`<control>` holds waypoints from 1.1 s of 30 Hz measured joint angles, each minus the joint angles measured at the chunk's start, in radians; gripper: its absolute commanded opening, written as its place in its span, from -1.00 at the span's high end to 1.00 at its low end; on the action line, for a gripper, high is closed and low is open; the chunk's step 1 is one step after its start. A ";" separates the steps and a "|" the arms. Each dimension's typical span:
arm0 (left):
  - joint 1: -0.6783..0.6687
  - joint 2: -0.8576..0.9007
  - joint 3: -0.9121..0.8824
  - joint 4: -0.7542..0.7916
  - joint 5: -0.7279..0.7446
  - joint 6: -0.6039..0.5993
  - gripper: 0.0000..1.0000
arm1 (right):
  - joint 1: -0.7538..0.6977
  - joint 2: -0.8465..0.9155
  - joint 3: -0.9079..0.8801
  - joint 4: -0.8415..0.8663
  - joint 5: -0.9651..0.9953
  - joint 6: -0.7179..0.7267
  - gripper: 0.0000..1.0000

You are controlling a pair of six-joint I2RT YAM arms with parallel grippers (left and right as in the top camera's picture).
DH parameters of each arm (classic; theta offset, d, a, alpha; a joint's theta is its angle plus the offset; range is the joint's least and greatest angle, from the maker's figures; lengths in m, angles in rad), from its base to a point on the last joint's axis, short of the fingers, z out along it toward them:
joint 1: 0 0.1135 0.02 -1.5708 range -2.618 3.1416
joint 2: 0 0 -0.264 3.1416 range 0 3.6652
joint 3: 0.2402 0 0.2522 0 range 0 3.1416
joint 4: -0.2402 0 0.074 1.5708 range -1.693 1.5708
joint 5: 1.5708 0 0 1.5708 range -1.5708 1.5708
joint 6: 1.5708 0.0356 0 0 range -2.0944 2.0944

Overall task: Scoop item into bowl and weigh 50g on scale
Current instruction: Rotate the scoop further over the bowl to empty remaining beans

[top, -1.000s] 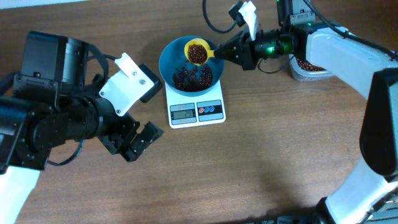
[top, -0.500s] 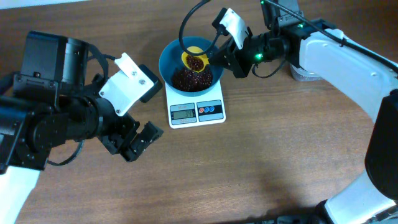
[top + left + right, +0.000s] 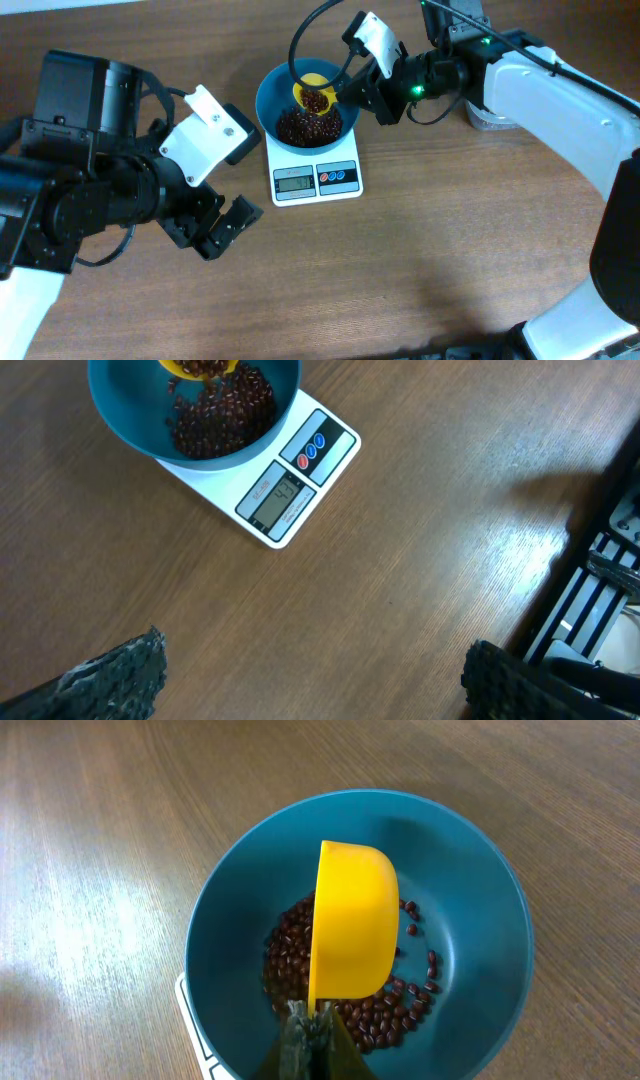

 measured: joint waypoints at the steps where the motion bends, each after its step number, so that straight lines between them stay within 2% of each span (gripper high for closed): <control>1: 0.000 0.000 0.000 0.000 0.000 0.000 -0.97 | 0.000 0.000 0.000 0.000 0.000 0.000 0.92; 23: 0.000 0.000 0.000 0.000 0.000 0.000 -0.97 | 0.002 -0.005 0.014 0.015 0.098 0.003 0.92; 33: 0.000 0.000 0.000 0.000 0.000 0.000 -0.97 | 0.011 -0.044 0.024 -0.048 0.143 0.011 0.92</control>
